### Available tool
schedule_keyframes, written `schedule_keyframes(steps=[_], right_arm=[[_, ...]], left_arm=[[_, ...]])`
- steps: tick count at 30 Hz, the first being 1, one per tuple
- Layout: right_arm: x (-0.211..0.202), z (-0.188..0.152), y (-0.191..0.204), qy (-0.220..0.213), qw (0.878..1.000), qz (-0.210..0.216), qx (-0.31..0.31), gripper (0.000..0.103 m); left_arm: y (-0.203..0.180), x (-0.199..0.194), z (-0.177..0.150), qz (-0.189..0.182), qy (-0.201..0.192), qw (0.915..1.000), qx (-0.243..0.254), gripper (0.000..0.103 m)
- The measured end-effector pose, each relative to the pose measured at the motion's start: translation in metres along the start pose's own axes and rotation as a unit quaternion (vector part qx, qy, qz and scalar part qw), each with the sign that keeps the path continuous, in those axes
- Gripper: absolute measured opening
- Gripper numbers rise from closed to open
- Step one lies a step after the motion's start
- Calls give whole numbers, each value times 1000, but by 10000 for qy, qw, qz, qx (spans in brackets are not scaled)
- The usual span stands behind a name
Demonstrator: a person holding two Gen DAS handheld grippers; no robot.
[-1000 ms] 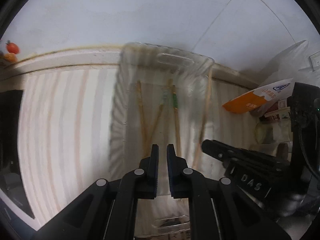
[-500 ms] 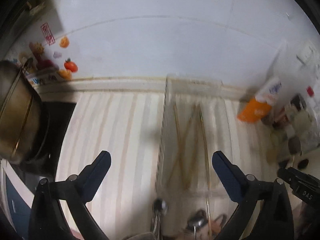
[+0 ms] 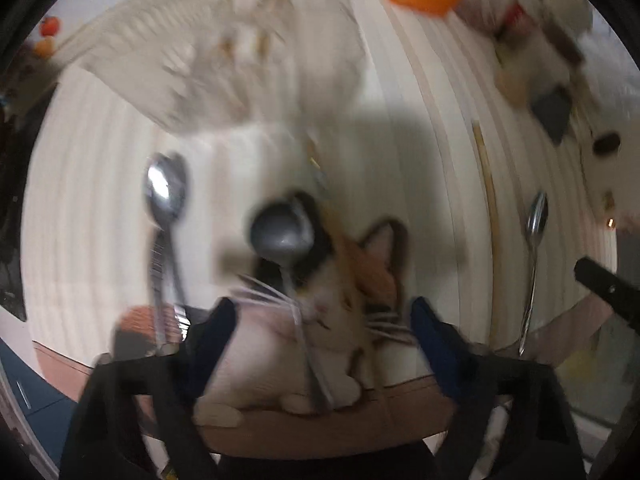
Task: Organize utensils
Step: 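Grasp a banded chopstick with the left tool while the right grasps a plain chopstick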
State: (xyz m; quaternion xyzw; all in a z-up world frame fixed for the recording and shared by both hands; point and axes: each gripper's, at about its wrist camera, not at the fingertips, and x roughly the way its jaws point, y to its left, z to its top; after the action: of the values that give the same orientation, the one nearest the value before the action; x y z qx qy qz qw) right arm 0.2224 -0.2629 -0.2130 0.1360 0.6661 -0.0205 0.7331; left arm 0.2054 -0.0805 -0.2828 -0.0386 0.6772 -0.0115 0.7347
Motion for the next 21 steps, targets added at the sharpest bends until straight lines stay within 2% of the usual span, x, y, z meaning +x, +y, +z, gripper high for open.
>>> schedule_keyframes(steps=[2,7,8,9,11,16,17,18,21], right_arm=[[5,-5,0,51,10000,-1,-44,27],[27,-9,10,295,9994,-10,-180,27],[33,-10,15,344,9991,-41,-249,27],[37,-10,18,359,9989,-57,-304,27],[48,-10,28,391,9982,-113,-444,27],[79,-11,48,499,9943,-439,-833,27],[77,-13,52,378,9933,-532,-955,22],[80,-16,54,429,9920,-611,-1022,8],[78,-27,52,501,9906,-699,-1063,7]], left_arm=[[-10,13,-2,-1,84,9999,95,71],[-27,26,-5,222,26,9991,350,20],[-29,26,-6,241,13,9989,402,17],[-30,26,-6,257,-2,9987,440,8],[-30,26,-8,211,11,9989,415,5],[-22,24,-18,236,-15,9986,464,4],[-22,24,-19,226,-18,9987,454,4],[-17,23,-14,210,-19,9988,437,4],[-15,21,-18,181,-25,9990,406,4]])
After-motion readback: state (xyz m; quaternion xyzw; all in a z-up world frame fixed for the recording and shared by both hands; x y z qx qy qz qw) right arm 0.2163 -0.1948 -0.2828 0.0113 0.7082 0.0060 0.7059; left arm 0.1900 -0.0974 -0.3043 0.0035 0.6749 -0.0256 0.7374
